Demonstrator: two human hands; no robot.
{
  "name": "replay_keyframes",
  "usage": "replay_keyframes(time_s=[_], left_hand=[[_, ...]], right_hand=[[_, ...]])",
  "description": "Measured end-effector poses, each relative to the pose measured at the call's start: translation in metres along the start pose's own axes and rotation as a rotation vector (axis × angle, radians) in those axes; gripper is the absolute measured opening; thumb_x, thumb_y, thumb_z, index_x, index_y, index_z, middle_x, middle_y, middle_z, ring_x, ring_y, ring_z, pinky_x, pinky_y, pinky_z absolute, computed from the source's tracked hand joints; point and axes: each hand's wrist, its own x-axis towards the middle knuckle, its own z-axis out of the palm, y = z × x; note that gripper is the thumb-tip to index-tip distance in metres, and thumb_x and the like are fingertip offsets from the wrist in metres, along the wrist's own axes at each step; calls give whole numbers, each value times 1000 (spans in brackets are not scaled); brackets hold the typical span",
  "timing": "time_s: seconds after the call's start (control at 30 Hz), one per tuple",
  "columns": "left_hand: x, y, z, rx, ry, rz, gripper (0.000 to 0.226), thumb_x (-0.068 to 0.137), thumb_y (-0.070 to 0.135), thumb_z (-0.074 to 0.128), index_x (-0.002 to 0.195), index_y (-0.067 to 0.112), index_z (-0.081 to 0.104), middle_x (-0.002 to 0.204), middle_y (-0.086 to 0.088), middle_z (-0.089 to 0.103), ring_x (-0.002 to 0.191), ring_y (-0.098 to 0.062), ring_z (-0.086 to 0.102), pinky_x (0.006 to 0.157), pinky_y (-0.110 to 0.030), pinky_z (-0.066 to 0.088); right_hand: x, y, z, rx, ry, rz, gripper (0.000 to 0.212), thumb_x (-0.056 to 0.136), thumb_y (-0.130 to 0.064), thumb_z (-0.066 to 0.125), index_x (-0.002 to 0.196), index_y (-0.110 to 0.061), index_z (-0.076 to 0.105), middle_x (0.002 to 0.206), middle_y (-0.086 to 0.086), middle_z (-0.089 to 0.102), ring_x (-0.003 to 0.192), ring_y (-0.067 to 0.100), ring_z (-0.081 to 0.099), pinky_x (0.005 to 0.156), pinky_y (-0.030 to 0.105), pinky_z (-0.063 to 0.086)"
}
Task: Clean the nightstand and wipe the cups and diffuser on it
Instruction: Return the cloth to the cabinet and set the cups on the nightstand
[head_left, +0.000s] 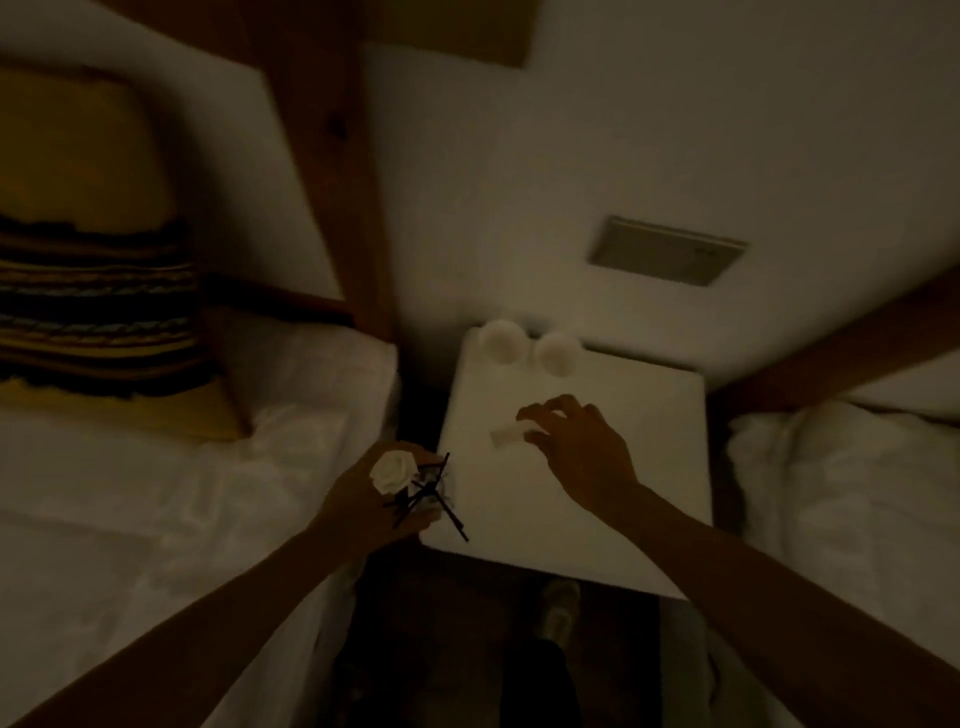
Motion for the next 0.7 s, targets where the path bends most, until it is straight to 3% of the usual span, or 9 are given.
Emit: replay_keyframes(time_s=[0.1,0.27,0.43,0.6,0.7], left_hand=[[42,24,52,65,-76,43,65,67,21,90,124,7,59,121,-3,66,114,-21,63,102,-43,50],[117,50,133,168,-171,164,55,75,24,86,124,18,62,121,6,65,115,-11,61,100,-38,51],[182,63,209,159,-190,145,54,74,11,86,123,15,63,126,-7,66,117,-28,63,102,-44,50],[236,60,256,161,-230,62,53,78,2,80,127,11,60,130,-13,63,124,-31,58,108,-47,45],[264,51,270,306,-222,64,52,82,11,79,131,10,60,133,-13,62,128,-31,55,109,-46,42]], right_hand=[[-14,65,-13,-25,6,123,25,98,-39,55,122,-41,54,118,-5,57,97,21,55,67,35,53],[-18,161,-15,-41,10,260,21,101,-34,53,121,-35,58,114,1,59,93,29,59,66,33,45],[-1,238,1,-22,16,408,29,104,-24,45,127,-40,54,124,1,54,102,29,54,74,35,46],[25,284,19,-21,-50,385,30,104,-25,42,128,-40,50,125,0,54,108,27,56,82,38,52],[42,299,29,3,-100,352,31,104,-27,42,131,-39,50,128,2,54,111,28,56,83,42,53]])
